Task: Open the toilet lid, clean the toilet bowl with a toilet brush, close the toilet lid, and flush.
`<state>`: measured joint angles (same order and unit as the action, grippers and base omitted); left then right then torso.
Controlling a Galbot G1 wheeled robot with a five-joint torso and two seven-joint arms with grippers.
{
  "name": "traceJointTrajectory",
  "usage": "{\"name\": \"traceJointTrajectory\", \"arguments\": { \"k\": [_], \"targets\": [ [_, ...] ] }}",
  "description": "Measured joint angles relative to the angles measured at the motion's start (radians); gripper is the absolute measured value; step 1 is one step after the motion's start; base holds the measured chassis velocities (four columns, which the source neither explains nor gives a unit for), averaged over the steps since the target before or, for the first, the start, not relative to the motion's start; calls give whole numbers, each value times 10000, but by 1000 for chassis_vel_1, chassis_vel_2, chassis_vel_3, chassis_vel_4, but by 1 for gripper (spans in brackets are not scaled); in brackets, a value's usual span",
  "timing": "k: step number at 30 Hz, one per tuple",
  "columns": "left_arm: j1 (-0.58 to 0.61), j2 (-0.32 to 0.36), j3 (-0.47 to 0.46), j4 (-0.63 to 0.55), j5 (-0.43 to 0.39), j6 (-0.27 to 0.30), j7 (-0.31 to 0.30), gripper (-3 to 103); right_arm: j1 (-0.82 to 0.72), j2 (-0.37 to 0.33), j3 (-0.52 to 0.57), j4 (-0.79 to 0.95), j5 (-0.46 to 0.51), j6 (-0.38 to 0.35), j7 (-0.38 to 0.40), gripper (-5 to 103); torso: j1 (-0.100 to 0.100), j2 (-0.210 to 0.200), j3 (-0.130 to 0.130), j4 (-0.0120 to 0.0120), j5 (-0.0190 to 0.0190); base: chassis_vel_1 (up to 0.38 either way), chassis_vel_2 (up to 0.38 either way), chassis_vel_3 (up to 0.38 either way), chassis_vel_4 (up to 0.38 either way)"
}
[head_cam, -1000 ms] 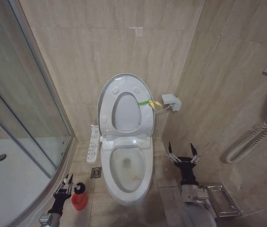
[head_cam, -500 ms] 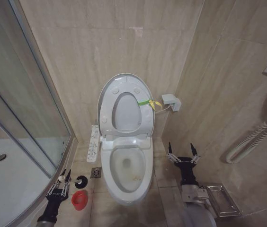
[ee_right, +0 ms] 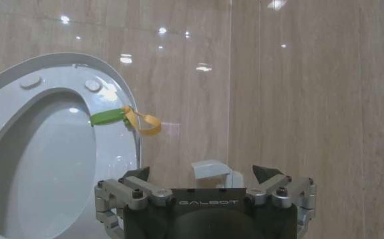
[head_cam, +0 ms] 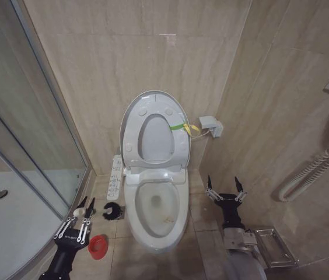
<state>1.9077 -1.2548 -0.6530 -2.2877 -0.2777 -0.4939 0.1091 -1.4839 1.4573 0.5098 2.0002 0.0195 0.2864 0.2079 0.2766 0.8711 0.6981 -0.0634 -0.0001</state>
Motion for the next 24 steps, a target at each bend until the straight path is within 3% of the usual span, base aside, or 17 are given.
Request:
{"name": "traceJointTrajectory", "arguments": {
  "k": [4, 9, 12, 18, 24],
  "targets": [
    [-237, 182, 79, -325, -76, 86, 189, 23, 0, 0, 0, 0, 0, 0, 0, 100, 0, 0, 0, 0, -1, 0, 0, 0, 0],
    [-784, 731, 190, -183, -789, 271, 428, 23, 0, 0, 0, -1, 0, 0, 0, 100, 0, 0, 1, -1, -1, 0, 0, 0, 0],
    [-1449, 1382, 328, 343, -1555, 281, 730, 23, 0, 0, 0, 0, 0, 0, 0, 100, 0, 0, 1, -1, -3, 0, 0, 0, 0],
    [-2678, 2294, 858, 1355, -2292, 261, 990, 23, -1, 0, 0, 0, 0, 0, 0, 100, 1, 0, 2, 0, -4, 0, 0, 0, 0],
    [-4716, 2964, 2184, 2897, -3082, -79, 1398, 23, -1, -1, 0, 0, 0, 0, 0, 100, 1, -1, 2, -1, -4, 0, 0, 0, 0]
  ]
}}
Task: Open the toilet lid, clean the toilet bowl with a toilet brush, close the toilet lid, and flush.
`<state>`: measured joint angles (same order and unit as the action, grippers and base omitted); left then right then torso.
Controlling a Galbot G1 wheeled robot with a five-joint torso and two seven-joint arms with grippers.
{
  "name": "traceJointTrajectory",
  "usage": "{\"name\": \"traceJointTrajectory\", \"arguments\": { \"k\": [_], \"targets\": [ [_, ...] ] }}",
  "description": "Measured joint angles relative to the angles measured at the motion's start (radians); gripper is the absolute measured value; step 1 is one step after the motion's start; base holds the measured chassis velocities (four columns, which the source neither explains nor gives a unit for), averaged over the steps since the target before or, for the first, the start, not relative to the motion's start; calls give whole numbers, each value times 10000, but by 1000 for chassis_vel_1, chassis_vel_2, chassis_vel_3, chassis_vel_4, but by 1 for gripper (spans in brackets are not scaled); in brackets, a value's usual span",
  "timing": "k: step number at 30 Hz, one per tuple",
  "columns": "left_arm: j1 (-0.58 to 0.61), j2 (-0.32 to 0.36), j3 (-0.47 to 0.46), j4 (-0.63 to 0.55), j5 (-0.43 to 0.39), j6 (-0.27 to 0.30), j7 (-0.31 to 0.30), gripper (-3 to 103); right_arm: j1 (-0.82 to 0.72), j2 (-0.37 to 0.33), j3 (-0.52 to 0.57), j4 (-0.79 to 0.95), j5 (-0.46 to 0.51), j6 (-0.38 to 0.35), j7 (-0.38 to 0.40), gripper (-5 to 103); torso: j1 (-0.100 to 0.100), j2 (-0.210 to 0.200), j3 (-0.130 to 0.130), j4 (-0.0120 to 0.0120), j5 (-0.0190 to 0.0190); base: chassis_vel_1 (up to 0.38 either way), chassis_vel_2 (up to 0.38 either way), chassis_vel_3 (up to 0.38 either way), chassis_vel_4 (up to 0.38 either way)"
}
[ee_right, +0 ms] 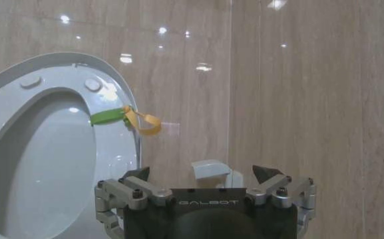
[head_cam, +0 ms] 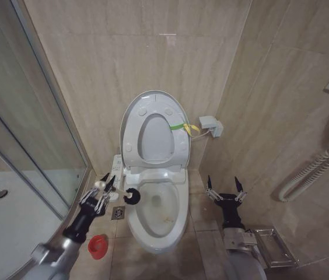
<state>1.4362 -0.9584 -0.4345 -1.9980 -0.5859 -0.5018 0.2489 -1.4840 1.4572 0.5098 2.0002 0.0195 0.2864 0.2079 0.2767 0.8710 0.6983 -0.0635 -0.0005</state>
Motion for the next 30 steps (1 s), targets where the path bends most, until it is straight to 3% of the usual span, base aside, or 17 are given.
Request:
{"name": "traceJointTrajectory", "arguments": {
  "k": [9, 15, 20, 30],
  "targets": [
    [-2442, 291, 2097, 2432, -415, -302, 239, 23, 1, 1, 0, 0, 0, 0, -1, 100, 0, -1, 0, 1, 2, 0, 0, 0, 0],
    [-4014, -115, 3741, 4084, -345, -508, 342, 23, 1, 0, 0, 0, 0, 0, -1, 100, 1, -1, 0, -1, 2, 0, 0, 0, 0],
    [-4993, -593, 4607, 5350, -318, -680, 572, 23, 0, 1, 2, 0, 0, 0, 1, 100, 1, -1, 0, -1, 4, 0, 0, 0, 0],
    [-5883, -1252, 5357, 7154, -299, -1065, 1126, 23, 1, 1, 0, 0, 0, 0, -1, 100, 0, -1, -1, 1, 4, 0, 0, 0, 0]
  ]
}}
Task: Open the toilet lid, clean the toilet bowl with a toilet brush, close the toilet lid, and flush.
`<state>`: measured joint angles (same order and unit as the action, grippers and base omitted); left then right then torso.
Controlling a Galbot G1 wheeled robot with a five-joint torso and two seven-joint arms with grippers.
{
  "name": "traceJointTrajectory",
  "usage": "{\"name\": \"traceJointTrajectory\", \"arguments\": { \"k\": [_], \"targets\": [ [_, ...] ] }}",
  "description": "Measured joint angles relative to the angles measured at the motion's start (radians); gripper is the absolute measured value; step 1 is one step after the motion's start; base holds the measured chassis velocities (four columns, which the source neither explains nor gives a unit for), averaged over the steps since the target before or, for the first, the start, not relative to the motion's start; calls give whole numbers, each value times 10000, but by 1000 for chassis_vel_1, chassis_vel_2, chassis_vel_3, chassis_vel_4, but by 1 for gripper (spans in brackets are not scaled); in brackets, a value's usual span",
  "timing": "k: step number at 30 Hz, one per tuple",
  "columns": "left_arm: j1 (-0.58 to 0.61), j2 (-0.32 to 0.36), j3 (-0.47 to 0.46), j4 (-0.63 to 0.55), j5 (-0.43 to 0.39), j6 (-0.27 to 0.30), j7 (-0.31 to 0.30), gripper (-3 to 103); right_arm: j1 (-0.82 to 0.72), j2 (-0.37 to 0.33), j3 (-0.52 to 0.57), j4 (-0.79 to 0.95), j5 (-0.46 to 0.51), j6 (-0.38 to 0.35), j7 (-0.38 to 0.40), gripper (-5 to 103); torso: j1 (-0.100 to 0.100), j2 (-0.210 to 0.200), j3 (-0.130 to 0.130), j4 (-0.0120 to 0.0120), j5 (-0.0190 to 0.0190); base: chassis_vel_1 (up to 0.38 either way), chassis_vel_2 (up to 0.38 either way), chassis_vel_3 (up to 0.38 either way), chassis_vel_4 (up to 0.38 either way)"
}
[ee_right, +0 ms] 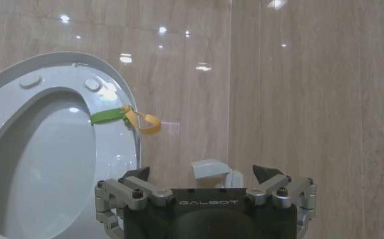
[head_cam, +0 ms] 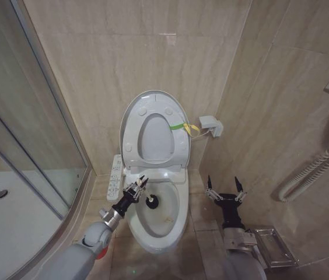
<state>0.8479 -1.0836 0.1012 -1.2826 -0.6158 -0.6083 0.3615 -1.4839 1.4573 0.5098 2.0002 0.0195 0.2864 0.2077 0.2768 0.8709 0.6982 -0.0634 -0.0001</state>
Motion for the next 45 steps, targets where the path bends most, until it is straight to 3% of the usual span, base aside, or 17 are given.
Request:
{"name": "traceJointTrajectory", "arguments": {
  "k": [14, 23, 32, 45],
  "targets": [
    [-1278, -1203, 791, 2999, 674, -616, 322, 23, 0, 0, 0, -1, 0, 0, 1, 100, 0, 0, 0, 0, 0, 0, 0, 0, 0],
    [-1767, -1662, 983, 4188, 1187, -888, 231, 23, 0, 0, 0, 0, 0, 0, 1, 100, -1, 0, 0, -1, 0, 0, 0, 0, 0],
    [-2405, -2249, 1192, 5930, 1508, -1711, 354, 23, 0, 0, 0, 0, 0, 0, 2, 100, -1, 0, 0, -1, 0, 0, 0, 0, 0],
    [-2676, -2896, 828, 7137, 2164, -1853, 565, 23, 0, 0, 0, 0, 0, 0, 2, 100, -1, 1, -1, -1, -1, 0, 0, 0, 0]
  ]
}}
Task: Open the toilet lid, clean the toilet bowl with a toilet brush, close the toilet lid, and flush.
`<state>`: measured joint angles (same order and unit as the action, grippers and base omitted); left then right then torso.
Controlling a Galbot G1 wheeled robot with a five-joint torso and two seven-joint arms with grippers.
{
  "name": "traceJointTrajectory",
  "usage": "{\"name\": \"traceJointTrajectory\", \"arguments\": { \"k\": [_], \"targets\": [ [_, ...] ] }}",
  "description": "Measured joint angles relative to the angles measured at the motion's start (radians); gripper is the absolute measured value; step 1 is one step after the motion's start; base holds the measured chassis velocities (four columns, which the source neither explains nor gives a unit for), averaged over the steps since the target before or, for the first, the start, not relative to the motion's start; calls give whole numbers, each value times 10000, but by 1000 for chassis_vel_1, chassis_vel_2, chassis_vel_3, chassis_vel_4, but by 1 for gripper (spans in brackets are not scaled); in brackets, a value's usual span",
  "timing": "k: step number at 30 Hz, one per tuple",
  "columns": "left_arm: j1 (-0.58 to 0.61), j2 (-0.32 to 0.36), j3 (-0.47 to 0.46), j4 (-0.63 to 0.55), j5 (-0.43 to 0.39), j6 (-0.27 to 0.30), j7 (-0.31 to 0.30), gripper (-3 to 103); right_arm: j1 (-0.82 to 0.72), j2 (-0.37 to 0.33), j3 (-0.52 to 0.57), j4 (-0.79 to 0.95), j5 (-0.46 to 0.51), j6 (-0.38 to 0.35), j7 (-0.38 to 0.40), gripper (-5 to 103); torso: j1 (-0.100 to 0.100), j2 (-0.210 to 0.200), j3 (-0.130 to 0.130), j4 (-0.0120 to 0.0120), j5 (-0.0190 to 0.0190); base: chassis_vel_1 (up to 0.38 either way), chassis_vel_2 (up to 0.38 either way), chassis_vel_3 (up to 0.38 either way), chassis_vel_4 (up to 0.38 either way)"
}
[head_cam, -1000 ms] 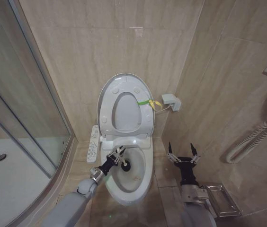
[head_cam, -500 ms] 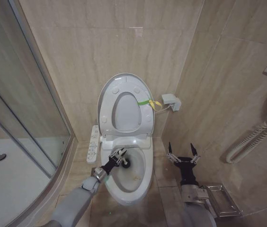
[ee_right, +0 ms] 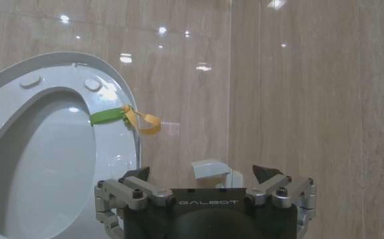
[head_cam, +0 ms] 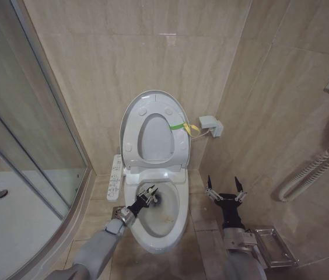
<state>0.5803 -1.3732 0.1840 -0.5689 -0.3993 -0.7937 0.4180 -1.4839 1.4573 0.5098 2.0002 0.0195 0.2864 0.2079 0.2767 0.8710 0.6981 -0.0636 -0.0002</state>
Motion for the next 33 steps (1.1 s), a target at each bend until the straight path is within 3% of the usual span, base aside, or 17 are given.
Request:
{"name": "traceJointTrajectory", "arguments": {
  "k": [8, 12, 13, 16, 21, 27, 33],
  "targets": [
    [152, 68, -177, -453, 29, -6, 6, 23, 0, 0, 0, 0, 0, 0, 0, 100, 0, 0, 1, 1, -1, 0, 0, 0, 0],
    [682, 407, -137, -2301, 11, 356, -512, 23, 0, 0, 0, 0, 0, 0, 1, 100, 0, 0, 1, -1, 0, 0, 0, 0, 0],
    [682, 407, -137, -2301, 11, 356, -512, 23, 0, 0, 0, 0, 0, 0, 1, 100, 0, 0, 1, -1, 0, 0, 0, 0, 0],
    [1391, 676, -131, -3913, 22, 870, -961, 23, 0, 0, 0, 0, 0, 0, -2, 100, 0, 0, 0, 1, -1, 0, 0, 0, 0],
    [2061, 841, -160, -5299, 128, 993, -1278, 23, 0, 0, 0, 0, 0, 0, -1, 100, 0, 0, 0, 0, -1, 0, 0, 0, 0],
    [2231, 907, -50, -5761, 122, 1005, -1368, 23, 0, 0, 0, 0, 0, 0, 0, 100, 0, 0, 0, 0, -1, 0, 0, 0, 0],
    [2131, 721, 134, -5327, -15, 810, -1250, 23, 0, 0, 0, 0, 0, 0, 0, 100, 0, 0, 0, 1, 0, 0, 0, 0, 0]
  ]
}}
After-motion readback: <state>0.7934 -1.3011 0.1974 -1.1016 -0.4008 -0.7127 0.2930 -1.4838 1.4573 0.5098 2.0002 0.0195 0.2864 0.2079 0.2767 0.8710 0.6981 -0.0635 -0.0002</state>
